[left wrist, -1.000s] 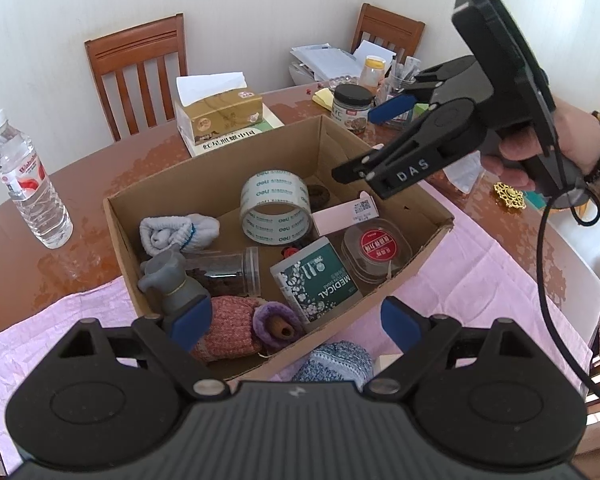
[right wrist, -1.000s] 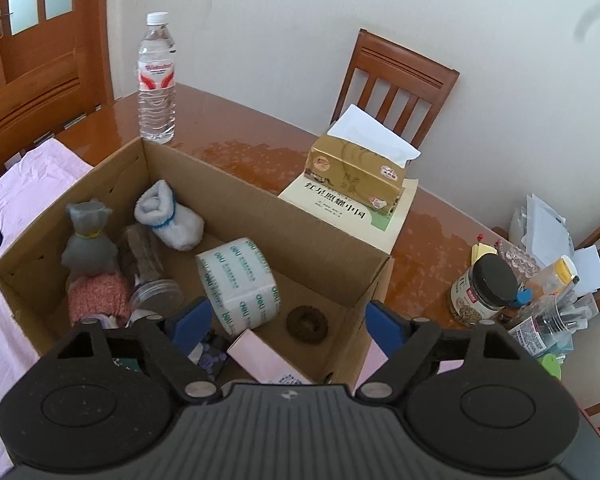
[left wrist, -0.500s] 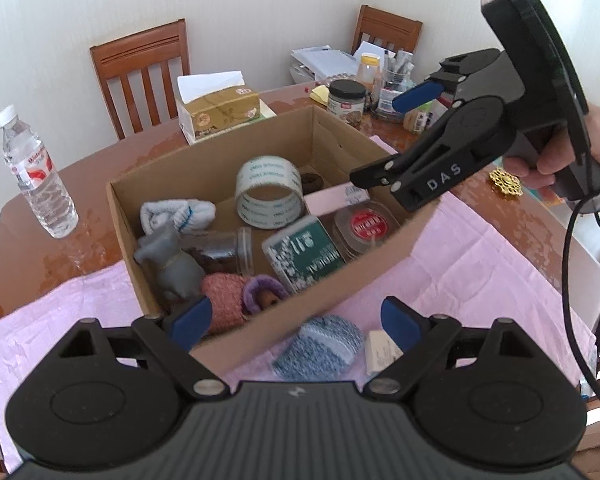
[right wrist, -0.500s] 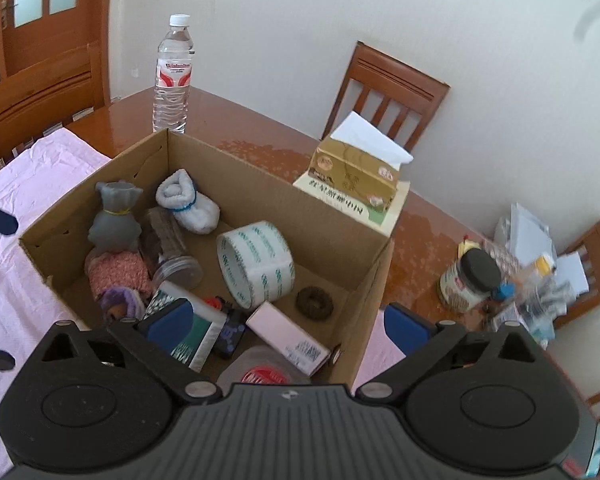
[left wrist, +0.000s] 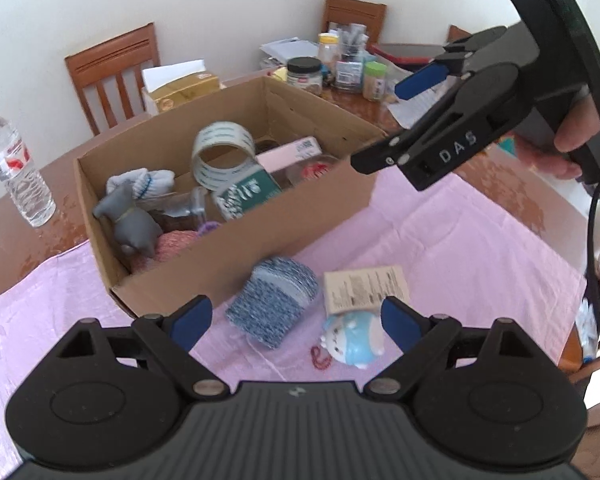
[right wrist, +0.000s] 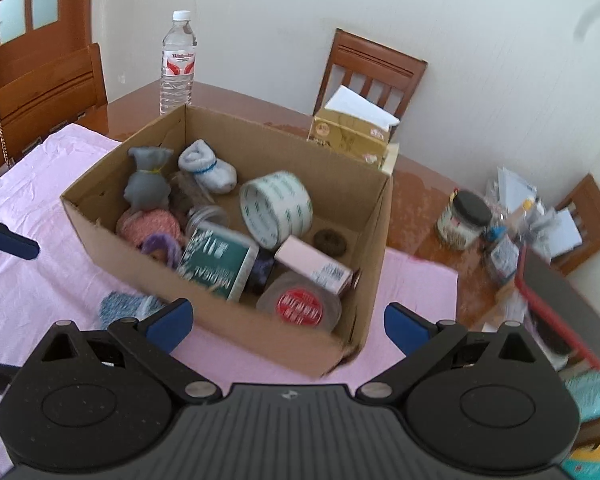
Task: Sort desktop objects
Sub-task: 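Move the left tool to the blue-white figure while the right tool approaches the cream product box, then grasp the blue-white figure with the left tool while the right tool grasps the cream product box, then carry the figure and cream box into the cardboard box and open both tools, then move the left tool down to the blue knitted sock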
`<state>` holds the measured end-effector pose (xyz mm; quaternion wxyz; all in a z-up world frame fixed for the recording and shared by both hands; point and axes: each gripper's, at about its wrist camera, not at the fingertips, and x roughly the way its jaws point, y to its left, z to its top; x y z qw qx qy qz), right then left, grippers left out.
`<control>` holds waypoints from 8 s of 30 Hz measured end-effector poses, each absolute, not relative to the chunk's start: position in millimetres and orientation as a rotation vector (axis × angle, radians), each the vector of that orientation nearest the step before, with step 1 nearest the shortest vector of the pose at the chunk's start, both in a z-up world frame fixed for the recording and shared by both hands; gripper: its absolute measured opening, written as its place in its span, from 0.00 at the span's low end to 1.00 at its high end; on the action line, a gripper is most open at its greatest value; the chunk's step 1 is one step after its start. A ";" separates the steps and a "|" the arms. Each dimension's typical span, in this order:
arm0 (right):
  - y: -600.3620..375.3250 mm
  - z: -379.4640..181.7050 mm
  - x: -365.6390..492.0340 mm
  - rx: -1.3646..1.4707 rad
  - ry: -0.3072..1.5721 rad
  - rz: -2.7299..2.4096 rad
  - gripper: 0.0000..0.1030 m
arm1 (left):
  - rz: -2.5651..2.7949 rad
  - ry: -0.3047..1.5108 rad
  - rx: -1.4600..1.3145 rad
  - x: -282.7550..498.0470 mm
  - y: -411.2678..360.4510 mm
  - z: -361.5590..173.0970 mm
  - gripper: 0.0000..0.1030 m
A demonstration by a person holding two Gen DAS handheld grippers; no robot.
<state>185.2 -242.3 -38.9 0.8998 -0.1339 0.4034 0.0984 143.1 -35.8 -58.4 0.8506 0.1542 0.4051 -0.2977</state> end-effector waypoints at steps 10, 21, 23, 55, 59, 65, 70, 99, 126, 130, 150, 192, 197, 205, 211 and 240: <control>-240.6 -55.4 134.5 -0.236 0.887 0.115 1.00 | -0.679 0.835 0.357 120.4 -47.7 -85.9 0.89; -241.3 -82.4 113.3 -0.173 0.960 0.136 1.00 | -0.647 0.842 0.331 115.0 -55.1 -116.1 0.88; -244.1 -91.1 112.1 -0.147 0.984 0.136 1.00 | -0.618 0.845 0.321 116.2 -56.4 -120.6 0.88; -257.1 -136.6 110.9 -0.092 0.974 0.211 0.99 | -0.502 0.881 0.202 129.3 -68.0 -149.0 0.46; -248.4 -139.4 114.2 -0.129 0.974 0.246 0.96 | -0.466 0.882 0.178 129.6 -56.0 -143.5 0.46; -228.2 -146.7 124.8 -0.204 0.980 0.297 0.84 | -0.423 0.884 0.156 124.8 -40.4 -138.9 0.46; -211.1 -150.8 133.1 -0.270 0.961 0.340 0.78 | -0.394 0.888 0.135 120.9 -29.2 -138.0 0.46; -194.9 -148.6 146.6 -0.319 1.002 0.452 0.45 | -0.376 0.903 0.113 119.1 -16.8 -130.9 0.46; -218.1 -60.7 153.3 -0.315 0.909 0.429 0.45 | -0.506 0.877 0.158 150.7 -29.3 -52.2 0.46; -225.1 -46.5 163.9 -0.304 0.882 0.406 0.45 | -0.514 0.839 0.196 162.9 -36.7 -37.1 0.46; -232.5 -22.6 225.2 -0.314 0.842 0.364 0.45 | -0.523 0.773 0.223 239.2 -48.8 -4.4 0.46; -252.1 -43.9 327.5 -0.298 0.870 0.203 0.90 | -0.526 0.870 0.243 262.8 -41.5 -41.8 0.85; -253.4 -48.7 319.9 -0.293 0.894 0.206 0.92 | -0.524 0.877 0.242 256.7 -42.7 -43.4 0.86; -256.1 -52.0 298.3 -0.246 0.921 0.218 0.99 | -0.517 0.893 0.231 241.4 -41.4 -48.1 0.89; -254.8 -51.2 277.9 -0.186 0.929 0.225 1.00 | -0.507 0.900 0.210 225.6 -37.7 -51.1 0.89; -270.7 -71.6 156.2 0.037 0.956 0.126 1.00 | -0.323 0.914 0.069 171.7 -43.1 -96.1 0.94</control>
